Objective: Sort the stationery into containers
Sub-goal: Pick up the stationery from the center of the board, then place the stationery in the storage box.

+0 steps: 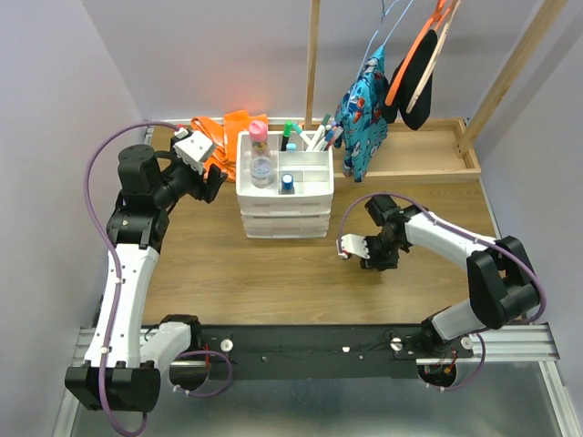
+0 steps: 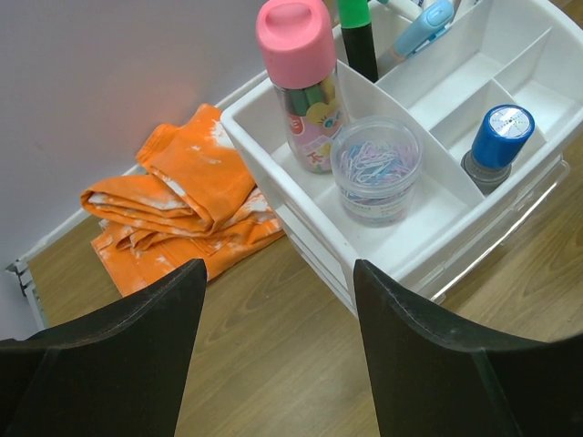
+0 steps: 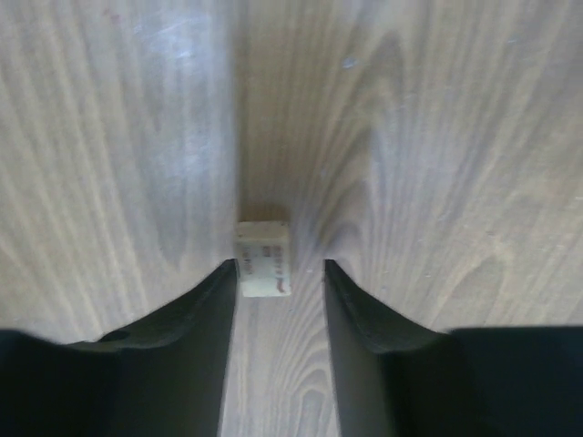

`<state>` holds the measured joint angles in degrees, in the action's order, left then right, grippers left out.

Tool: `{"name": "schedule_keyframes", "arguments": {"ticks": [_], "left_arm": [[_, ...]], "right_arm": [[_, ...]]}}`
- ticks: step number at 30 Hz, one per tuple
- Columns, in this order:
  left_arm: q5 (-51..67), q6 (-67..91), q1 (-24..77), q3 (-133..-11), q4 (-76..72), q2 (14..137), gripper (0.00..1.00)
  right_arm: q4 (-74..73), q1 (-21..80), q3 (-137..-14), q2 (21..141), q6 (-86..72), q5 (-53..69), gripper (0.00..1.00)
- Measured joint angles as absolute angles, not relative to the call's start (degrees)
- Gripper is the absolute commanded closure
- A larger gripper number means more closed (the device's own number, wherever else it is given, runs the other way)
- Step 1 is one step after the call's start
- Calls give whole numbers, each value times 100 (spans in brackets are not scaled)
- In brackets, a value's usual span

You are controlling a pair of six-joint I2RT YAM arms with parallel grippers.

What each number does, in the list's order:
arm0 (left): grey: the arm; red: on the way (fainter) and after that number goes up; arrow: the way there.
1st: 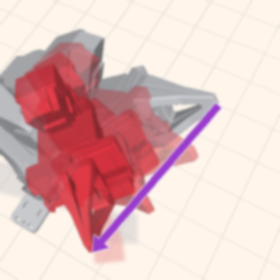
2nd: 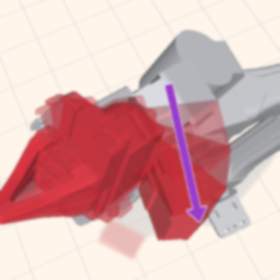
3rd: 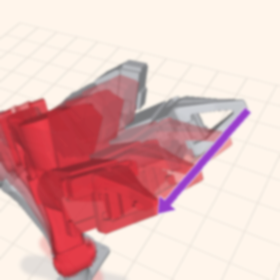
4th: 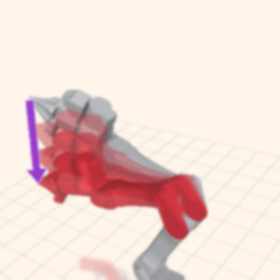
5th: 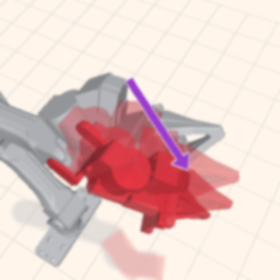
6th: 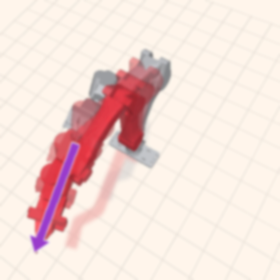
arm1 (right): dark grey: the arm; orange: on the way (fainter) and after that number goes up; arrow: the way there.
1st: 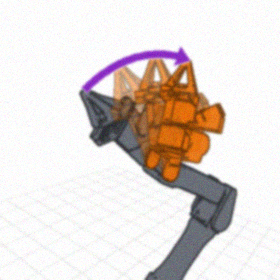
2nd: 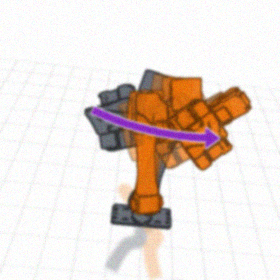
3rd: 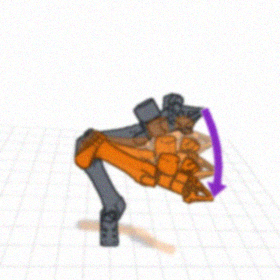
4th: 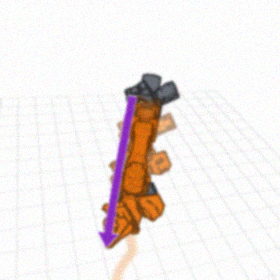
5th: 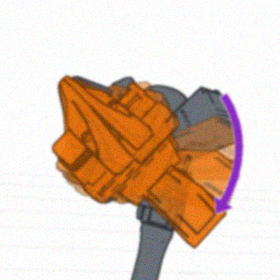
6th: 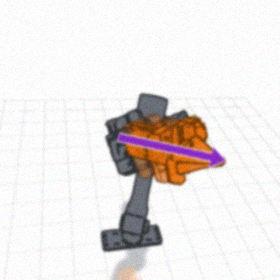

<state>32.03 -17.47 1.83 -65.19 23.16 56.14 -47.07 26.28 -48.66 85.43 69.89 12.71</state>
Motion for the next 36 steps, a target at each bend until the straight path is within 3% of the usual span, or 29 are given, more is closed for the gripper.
{"name": "schedule_keyframes", "arguments": {"ticks": [7, 16, 25, 30, 36], "left_arm": [[3203, -1710, 183, -6519, 2250, 5682, 25], [3227, -1625, 183, -6519, 2069, 5693, 25], [3262, -1577, 183, -6508, 1933, 5658, 25], [3262, -1575, 183, -6499, 1929, 5592, 25], [3262, -1573, 183, -6495, 1927, 5494, 25]], "right_arm": [[-4416, 2733, -4753, 8523, 6888, 1271, 72], [-4987, 2781, -4873, 7605, 6626, 1337, 75], [-5712, 2786, -7933, 7146, 5599, 1831, 75], [-5649, 2971, -9819, 8016, 4960, 2161, 75], [-5625, 3507, -10667, 9013, 4799, 2167, 75]]}}
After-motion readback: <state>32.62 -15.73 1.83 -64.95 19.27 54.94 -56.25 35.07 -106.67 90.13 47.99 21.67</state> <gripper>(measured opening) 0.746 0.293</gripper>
